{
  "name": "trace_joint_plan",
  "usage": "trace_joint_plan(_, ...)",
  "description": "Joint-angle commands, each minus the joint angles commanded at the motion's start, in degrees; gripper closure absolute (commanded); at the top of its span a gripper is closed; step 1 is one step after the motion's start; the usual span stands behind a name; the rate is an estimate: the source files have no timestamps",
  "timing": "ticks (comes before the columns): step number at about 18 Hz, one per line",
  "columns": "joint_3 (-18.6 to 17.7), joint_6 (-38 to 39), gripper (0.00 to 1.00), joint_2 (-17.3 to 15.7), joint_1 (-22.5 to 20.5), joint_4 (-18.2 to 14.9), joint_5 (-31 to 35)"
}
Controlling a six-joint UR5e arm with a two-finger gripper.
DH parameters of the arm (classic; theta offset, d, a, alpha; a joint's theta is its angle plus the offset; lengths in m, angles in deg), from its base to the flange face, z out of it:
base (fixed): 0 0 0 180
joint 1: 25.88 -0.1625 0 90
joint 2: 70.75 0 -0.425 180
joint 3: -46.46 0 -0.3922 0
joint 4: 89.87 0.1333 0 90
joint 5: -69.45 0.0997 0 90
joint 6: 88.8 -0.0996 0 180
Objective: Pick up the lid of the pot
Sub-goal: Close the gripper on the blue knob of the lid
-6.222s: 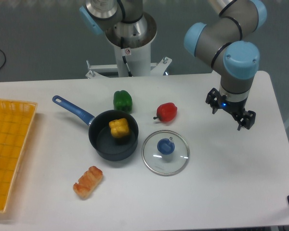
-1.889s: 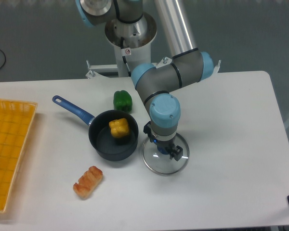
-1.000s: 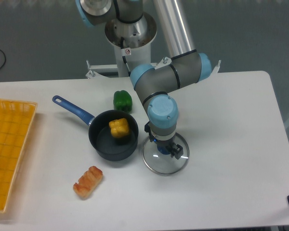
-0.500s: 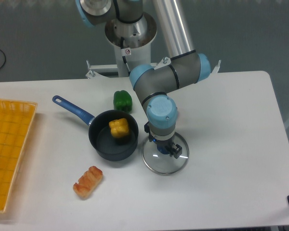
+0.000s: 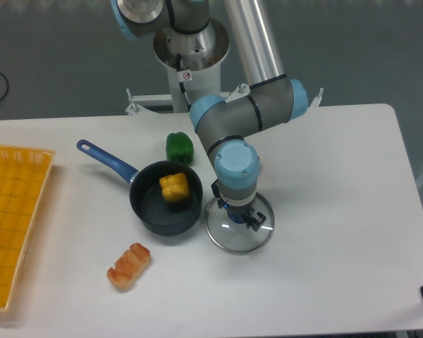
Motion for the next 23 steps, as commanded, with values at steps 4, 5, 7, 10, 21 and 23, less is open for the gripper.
trace_joint_plan(4,0.35,-0.17,0.23,0.18,-0.09,-0.18,0.09)
trace_joint_plan(5,0.35,-0.26,0.23,0.18,-0.09,-0.26,0.17)
trace_joint_plan(7,0.18,-0.35,0.23,0.18,-0.09,-0.26,0.7)
trace_joint_plan(10,-0.09,-0.53,0.23,0.09,-0.09,-0.35,2.11)
trace_joint_plan(21,-0.09,-0.35,0.34,0.18,0.0,-0.26,2.02)
trace_joint_plan(23,0.09,-0.44,0.37,0.09,0.0,-0.26,2.02)
